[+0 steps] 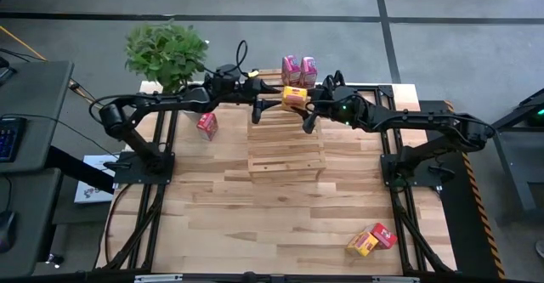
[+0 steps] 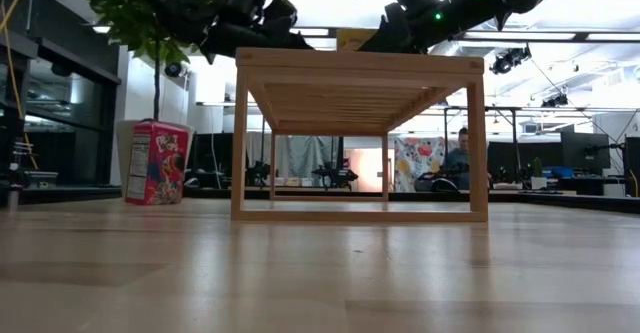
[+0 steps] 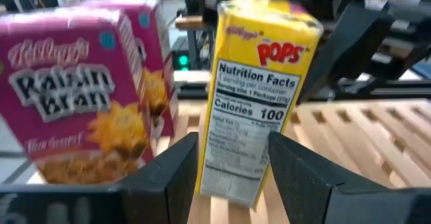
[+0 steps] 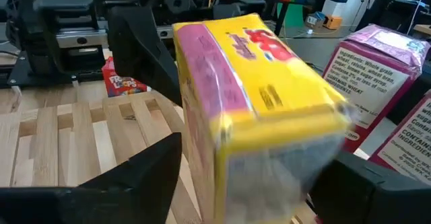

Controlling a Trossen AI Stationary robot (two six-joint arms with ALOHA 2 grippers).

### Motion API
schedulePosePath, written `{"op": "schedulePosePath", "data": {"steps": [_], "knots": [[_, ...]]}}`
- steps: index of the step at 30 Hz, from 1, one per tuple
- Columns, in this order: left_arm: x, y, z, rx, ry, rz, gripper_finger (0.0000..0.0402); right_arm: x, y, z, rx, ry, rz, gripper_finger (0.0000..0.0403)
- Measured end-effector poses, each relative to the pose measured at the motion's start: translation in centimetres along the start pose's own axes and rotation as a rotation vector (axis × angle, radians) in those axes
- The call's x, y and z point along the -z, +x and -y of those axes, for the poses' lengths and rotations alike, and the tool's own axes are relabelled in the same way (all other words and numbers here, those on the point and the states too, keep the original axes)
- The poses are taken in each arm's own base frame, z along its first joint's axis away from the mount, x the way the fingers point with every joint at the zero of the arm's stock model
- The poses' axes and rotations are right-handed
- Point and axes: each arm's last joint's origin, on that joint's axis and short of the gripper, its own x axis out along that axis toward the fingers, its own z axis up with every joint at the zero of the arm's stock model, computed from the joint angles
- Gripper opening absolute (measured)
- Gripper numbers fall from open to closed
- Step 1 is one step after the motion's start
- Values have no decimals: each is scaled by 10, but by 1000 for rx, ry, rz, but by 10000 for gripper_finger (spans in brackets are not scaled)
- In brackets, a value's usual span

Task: Stack cereal on shelf
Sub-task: Put the top yellow cereal box on the shelf

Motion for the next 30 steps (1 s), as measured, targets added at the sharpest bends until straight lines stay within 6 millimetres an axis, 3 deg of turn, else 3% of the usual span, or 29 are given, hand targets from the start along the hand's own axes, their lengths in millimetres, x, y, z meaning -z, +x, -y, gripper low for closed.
{"op": "schedulePosePath", "data": {"steps": [11,18,24,30], "knots": [[-8,0,1,-59,34,48,170,-2,-2,-2,-17,6,10,177],[-27,-15,2,-69,64,101,170,-16,-20,-13,-42,25,65,121],[-47,-29,14,-6,138,171,170,-31,-46,-23,54,102,69,108],[-72,-50,23,-17,199,257,170,-52,-61,-39,285,243,-105,106]]}}
